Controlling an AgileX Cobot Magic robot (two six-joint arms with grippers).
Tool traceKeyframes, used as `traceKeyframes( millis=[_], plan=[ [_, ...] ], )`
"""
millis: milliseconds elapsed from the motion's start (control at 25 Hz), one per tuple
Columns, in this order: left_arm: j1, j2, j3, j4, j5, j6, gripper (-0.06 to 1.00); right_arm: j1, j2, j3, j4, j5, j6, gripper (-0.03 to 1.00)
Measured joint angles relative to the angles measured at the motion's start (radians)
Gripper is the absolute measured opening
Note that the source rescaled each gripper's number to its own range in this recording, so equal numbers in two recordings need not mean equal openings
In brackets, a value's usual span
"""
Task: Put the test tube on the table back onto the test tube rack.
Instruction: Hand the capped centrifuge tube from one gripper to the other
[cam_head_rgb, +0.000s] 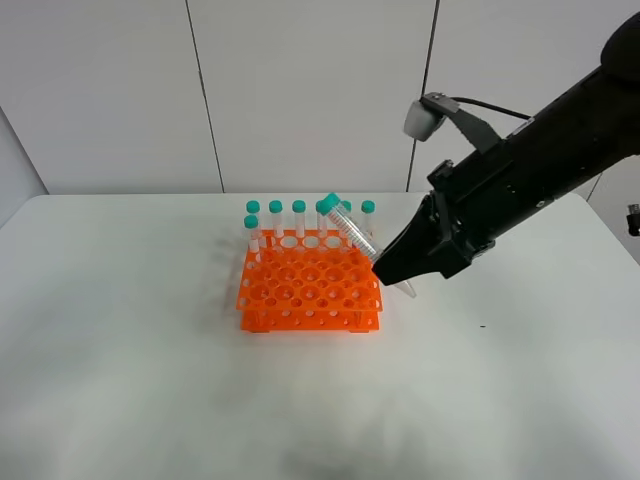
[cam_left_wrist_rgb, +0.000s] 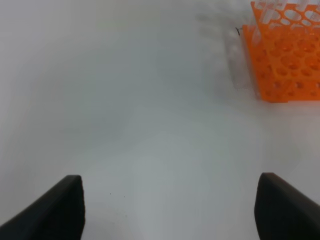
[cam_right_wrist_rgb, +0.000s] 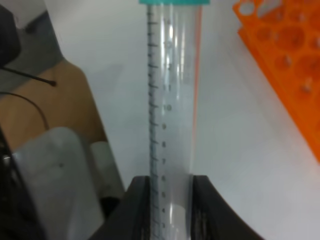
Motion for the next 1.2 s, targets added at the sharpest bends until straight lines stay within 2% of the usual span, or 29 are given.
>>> traceKeyframes(
  millis=[120, 240, 360, 480, 600, 800, 1040, 1200],
  plan=[
    [0.0, 0.0, -0.001, 0.0, -0.004, -0.011, 1.0, 0.018, 0.0, 0.001, -0.006, -0.047, 0.011, 0.02],
    [0.0, 0.032, -0.026, -0.029, -0.043, -0.026, 1.0, 0.018, 0.006, 0.001, -0.005, -0.047, 0.012, 0.02],
    [0.0, 0.14, -0.077, -0.122, -0.148, -0.017, 1.0, 0.018, 0.016, 0.001, 0.018, -0.006, -0.016, 0.02],
    [0.0, 0.286, -0.126, -0.264, -0.287, 0.028, 1.0, 0.018, 0.02, 0.001, 0.031, -0.001, -0.031, 0.02],
    [0.0, 0.455, -0.157, -0.425, -0.39, 0.153, 1.0, 0.018, 0.02, 0.001, 0.057, -0.003, -0.033, 0.02],
    [0.0, 0.745, -0.178, -0.758, -0.46, 0.439, 0.98, 0.055, 0.02, 0.001, 0.08, -0.033, -0.066, 0.02],
    [0.0, 1.019, -0.194, -1.217, -0.459, 0.811, 0.97, 0.101, 0.02, 0.001, 0.092, -0.117, -0.076, 0.02],
    [0.0, 1.159, -0.194, -1.502, -0.378, 1.01, 0.97, 0.101, 0.021, 0.001, 0.098, -0.144, -0.076, 0.02]
  ],
)
